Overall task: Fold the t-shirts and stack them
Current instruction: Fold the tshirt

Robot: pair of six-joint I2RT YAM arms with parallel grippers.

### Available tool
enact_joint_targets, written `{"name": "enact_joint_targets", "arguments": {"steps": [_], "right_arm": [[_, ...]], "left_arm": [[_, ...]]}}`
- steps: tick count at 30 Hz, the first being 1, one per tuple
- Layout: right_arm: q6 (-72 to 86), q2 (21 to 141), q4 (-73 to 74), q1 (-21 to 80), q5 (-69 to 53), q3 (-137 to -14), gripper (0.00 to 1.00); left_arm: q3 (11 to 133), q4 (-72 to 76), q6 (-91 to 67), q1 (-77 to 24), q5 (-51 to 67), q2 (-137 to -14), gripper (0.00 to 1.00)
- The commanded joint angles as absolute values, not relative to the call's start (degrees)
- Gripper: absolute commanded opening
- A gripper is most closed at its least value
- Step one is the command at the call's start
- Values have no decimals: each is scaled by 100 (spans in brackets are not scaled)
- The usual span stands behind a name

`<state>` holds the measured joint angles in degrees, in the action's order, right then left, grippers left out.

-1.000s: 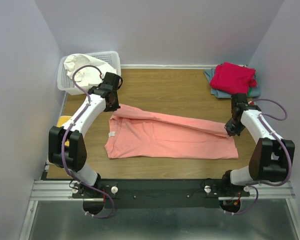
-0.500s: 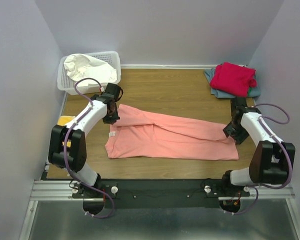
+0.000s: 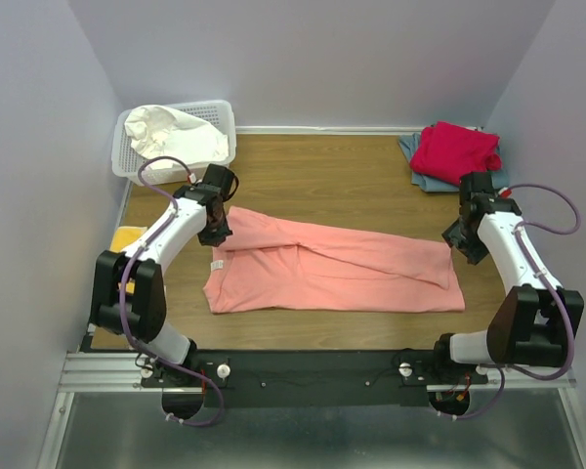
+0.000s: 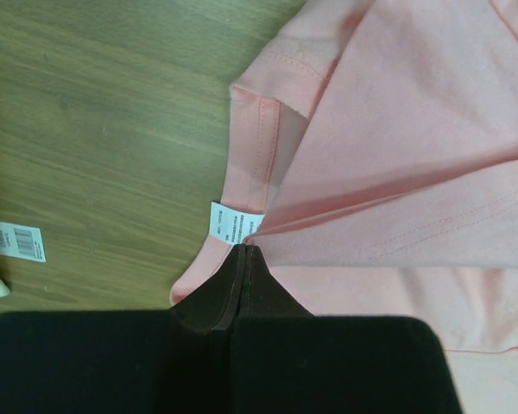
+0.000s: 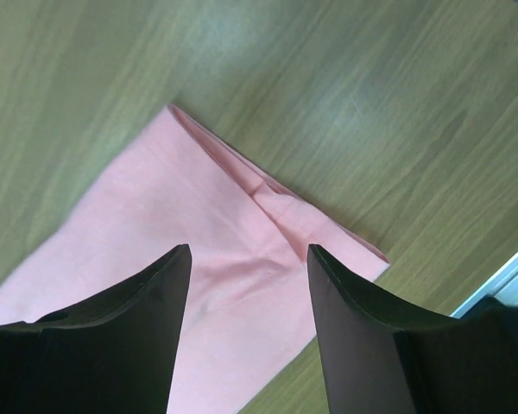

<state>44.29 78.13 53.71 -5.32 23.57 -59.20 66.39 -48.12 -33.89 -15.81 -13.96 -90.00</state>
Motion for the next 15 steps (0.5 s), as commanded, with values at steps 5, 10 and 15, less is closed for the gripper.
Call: {"name": "enact_joint_targets", "arguments": {"steps": [5, 10, 15], "right_arm": [[4254, 8235, 5168, -545, 2162, -6407, 64], [4113, 8226, 5010, -536, 2109, -6442, 64], [4069, 8279, 4948, -536, 2083, -6416, 64]], "left_arm": [[6363, -5273, -3577, -1687, -1503, -8464, 6], [6407, -5361, -3577, -1696, -1468, -8385, 21], [6354, -5536, -3559, -1775, -1441, -8227, 30]]}}
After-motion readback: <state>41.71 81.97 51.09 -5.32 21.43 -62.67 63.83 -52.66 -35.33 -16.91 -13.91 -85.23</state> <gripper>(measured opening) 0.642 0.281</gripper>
